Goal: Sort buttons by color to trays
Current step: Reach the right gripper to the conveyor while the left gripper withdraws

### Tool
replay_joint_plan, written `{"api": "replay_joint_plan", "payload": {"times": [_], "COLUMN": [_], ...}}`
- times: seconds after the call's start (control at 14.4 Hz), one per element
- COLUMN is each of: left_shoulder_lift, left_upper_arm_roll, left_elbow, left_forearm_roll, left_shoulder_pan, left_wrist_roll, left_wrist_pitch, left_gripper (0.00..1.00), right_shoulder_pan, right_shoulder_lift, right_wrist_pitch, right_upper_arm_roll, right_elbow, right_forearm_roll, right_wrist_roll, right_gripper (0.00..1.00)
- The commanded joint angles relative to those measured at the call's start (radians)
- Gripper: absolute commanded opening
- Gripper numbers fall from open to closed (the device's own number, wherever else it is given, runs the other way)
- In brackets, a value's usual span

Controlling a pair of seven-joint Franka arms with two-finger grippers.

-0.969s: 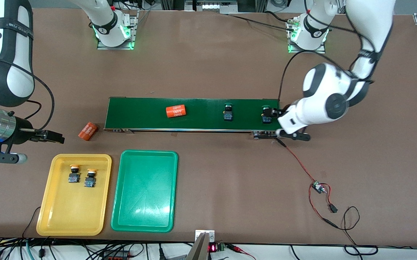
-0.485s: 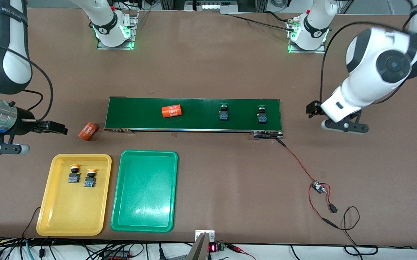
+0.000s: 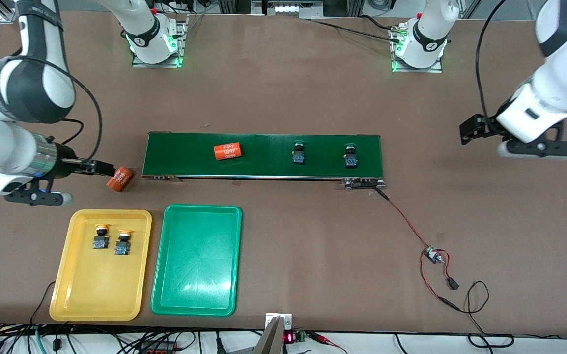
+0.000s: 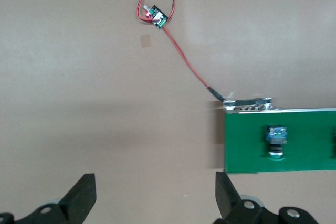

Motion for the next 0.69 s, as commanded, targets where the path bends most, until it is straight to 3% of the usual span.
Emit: {"api": "replay_joint_plan", "payload": {"times": [0.0, 0.21, 0.35, 0.62], "left_shoulder_lift": [-0.046, -0.045, -0.046, -0.045], "left_upper_arm_roll": [0.060, 0.052, 0.011, -0.006], "left_elbow": [-0.003, -0.007, -0.005, 0.015], "left_forearm_roll": [-0.066, -0.022, 0.038, 0.039], "left_shoulder_pan": [0.003, 0.023, 0.029, 0.034], "left_wrist_roll": [0.003, 0.007, 0.009, 0.012], "left_wrist_pitch": [-0.017, -0.032, -0.037, -0.071], "left_gripper": [1.00, 1.00, 1.00, 1.00], "right_shoulder_pan": [0.059, 0.103, 0.128, 0.214], "right_shoulder_lift": [-0.019, -0.013, -0.013, -0.013], "right_wrist_pitch": [-0.002, 0.016, 0.047, 0.060], "right_upper_arm_roll": [0.005, 0.005, 0.005, 0.004], "right_elbow": [-0.030, -0.030, -0.060, -0.096], "right_forearm_roll": [-0.018, -0.018, -0.018, -0.019], "right_wrist_roll": [0.091, 0.142, 0.142, 0.172], "right_gripper": [1.00, 1.00, 1.00, 1.00]}}
